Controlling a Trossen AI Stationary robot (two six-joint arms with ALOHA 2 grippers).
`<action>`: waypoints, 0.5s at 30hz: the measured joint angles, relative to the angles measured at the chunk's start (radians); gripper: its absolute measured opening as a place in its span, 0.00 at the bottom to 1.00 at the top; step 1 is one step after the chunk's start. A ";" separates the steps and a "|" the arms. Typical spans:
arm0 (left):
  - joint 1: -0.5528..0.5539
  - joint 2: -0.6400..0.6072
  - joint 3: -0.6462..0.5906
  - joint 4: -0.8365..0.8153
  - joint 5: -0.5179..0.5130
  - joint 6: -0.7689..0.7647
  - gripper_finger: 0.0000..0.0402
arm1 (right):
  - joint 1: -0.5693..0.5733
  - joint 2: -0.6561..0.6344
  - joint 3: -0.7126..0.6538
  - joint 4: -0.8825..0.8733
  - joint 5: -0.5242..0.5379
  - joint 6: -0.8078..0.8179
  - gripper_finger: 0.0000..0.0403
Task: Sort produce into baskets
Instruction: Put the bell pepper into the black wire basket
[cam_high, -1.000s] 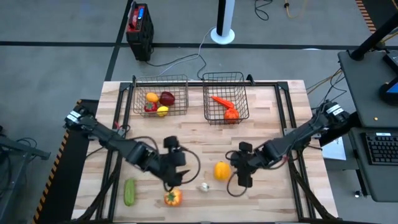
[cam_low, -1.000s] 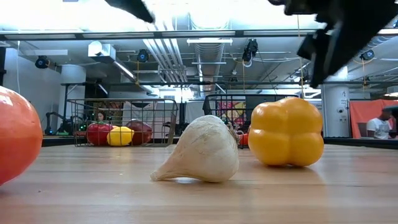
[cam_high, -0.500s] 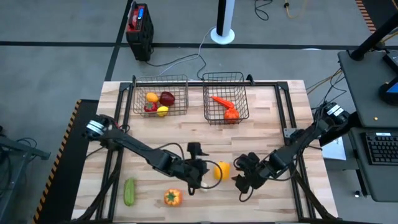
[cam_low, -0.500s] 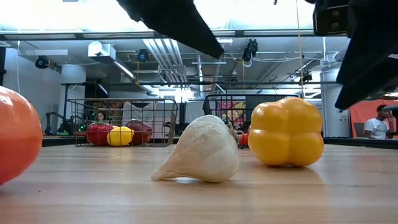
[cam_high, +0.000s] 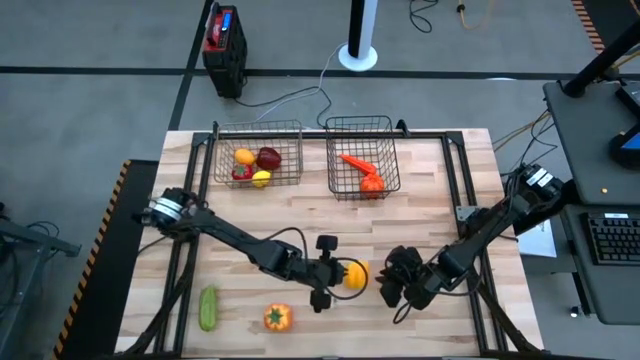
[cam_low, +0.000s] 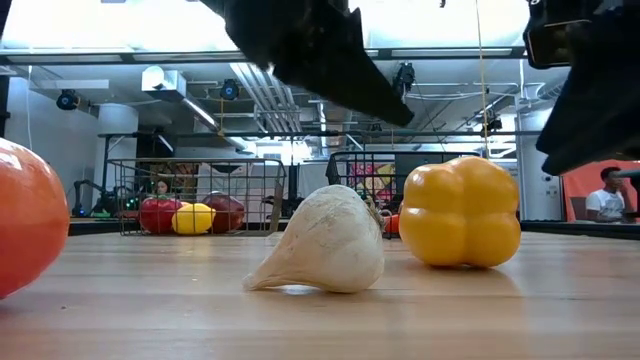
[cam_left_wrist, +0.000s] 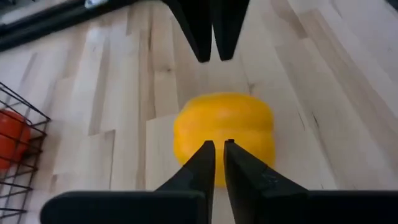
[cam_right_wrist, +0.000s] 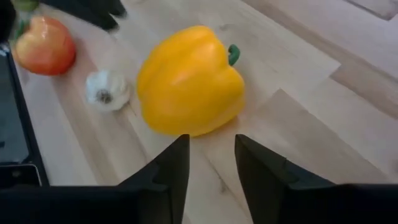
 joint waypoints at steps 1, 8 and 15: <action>0.000 0.005 0.000 0.001 0.004 0.000 0.05 | 0.000 0.000 0.000 0.003 0.004 0.003 0.29; 0.000 0.049 0.000 0.039 0.006 -0.010 0.01 | 0.002 0.000 -0.002 0.037 0.005 0.004 0.42; 0.000 0.059 0.000 0.035 -0.014 -0.018 0.00 | 0.003 0.010 -0.024 0.103 0.070 0.062 0.66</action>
